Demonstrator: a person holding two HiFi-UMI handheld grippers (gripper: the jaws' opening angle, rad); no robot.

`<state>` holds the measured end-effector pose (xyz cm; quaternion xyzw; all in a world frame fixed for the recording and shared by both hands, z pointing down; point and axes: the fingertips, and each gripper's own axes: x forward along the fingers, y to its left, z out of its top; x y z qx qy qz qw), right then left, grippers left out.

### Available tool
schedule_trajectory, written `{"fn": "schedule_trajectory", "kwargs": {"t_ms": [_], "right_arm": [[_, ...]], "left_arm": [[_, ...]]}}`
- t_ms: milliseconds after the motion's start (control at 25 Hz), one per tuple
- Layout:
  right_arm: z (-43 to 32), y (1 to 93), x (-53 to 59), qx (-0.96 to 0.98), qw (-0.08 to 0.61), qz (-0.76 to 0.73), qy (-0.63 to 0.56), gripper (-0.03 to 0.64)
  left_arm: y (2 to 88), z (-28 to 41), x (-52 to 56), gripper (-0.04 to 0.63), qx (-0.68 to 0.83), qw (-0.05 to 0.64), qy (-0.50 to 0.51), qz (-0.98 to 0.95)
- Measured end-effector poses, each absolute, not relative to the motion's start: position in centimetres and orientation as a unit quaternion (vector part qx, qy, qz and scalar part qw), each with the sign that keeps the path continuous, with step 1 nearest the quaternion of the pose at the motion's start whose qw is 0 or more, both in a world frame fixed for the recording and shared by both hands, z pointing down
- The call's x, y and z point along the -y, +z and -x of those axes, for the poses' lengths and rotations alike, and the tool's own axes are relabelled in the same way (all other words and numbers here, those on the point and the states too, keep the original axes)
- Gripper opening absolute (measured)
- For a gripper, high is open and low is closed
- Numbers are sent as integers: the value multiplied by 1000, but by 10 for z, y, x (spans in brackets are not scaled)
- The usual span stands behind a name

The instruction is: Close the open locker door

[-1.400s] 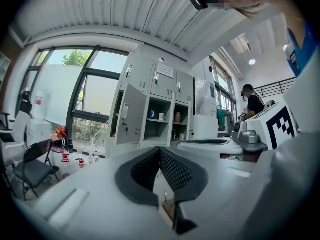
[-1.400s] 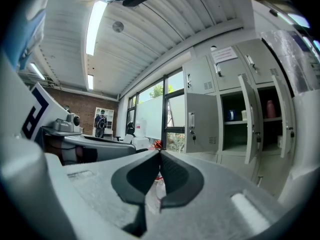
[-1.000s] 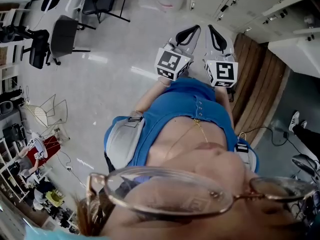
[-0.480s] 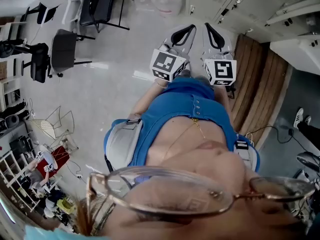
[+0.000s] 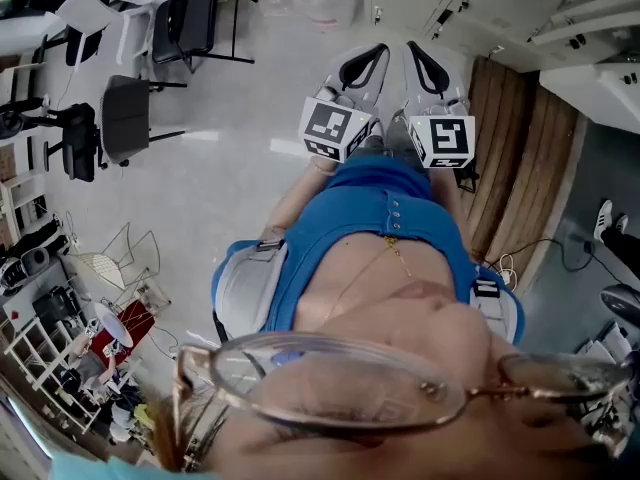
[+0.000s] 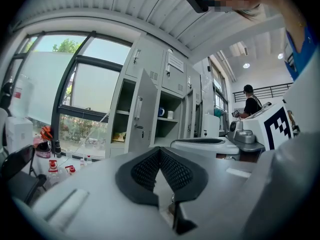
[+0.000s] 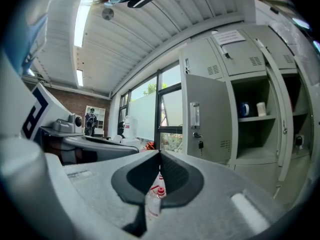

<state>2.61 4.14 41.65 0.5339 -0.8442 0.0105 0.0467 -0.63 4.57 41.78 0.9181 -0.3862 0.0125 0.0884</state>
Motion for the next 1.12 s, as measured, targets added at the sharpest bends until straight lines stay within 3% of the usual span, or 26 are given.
{"fn": "schedule_trajectory", "kwargs": {"t_ms": [720,1120], "right_arm": [[-54,388,102,881,33,-472,-8,2],[-71,373,131,897,24,-440,-28,2]], "left_arm": [[395,-25,93,0,440,96,-6,-893],[398,-37,117,-2,482,97,-2,-871]]}}
